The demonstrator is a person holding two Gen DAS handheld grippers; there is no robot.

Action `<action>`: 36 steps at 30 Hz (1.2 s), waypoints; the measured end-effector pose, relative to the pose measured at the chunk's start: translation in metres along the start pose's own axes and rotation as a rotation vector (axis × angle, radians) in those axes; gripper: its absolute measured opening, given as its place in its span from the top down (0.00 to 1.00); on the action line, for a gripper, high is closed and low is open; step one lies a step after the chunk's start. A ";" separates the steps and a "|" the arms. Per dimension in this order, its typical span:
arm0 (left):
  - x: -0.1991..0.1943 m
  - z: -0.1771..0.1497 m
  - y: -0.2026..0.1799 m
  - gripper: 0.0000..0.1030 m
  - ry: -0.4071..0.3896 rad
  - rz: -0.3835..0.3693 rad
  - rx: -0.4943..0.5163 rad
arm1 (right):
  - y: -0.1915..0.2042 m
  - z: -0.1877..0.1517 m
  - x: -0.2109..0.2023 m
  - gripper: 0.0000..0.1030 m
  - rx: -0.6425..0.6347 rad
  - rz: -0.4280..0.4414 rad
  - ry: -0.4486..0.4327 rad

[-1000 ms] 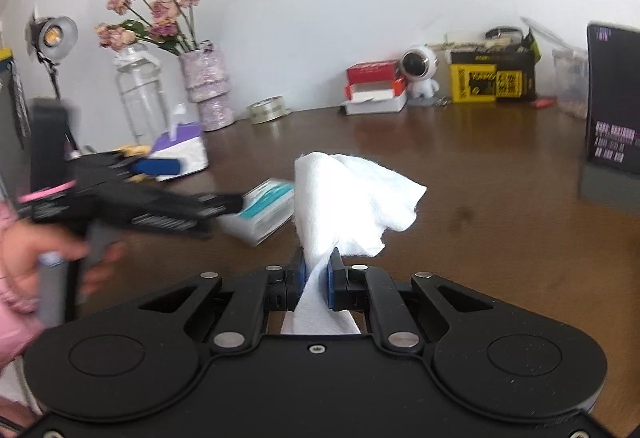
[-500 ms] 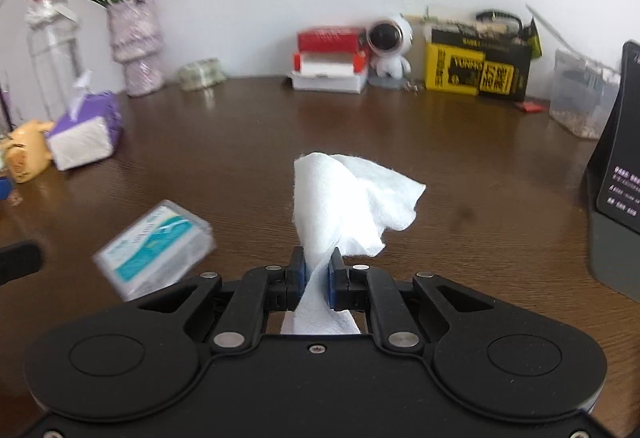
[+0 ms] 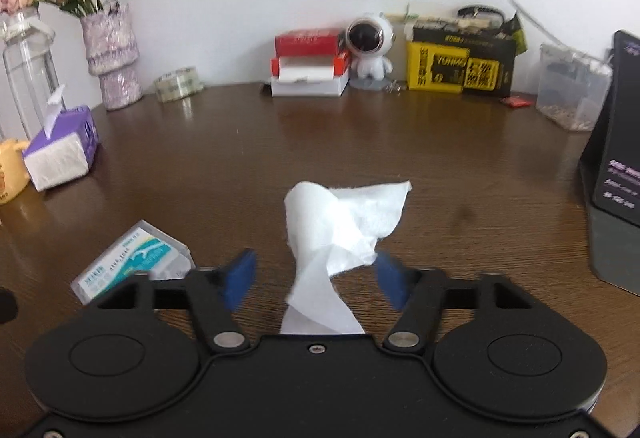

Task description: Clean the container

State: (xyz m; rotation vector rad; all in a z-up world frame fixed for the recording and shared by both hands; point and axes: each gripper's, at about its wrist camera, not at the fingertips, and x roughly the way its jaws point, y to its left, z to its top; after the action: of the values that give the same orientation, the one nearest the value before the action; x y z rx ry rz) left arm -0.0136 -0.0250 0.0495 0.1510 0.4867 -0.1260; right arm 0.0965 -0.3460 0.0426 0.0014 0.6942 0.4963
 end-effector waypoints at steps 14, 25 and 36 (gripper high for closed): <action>0.011 -0.018 -0.016 0.00 0.079 -0.040 0.040 | 0.020 -0.050 -0.067 0.00 -0.008 -0.002 -0.015; 0.015 -0.034 -0.025 0.00 0.136 -0.060 0.056 | 0.033 -0.066 -0.063 0.00 -0.029 -0.021 0.059; 0.026 -0.037 -0.014 0.00 0.214 -0.100 -0.039 | 0.034 -0.069 -0.059 0.00 -0.040 -0.047 0.094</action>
State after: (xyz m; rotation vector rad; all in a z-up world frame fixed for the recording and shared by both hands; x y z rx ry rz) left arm -0.0102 -0.0349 0.0036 0.1023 0.7099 -0.1992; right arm 0.0008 -0.3526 0.0308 -0.0764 0.7747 0.4672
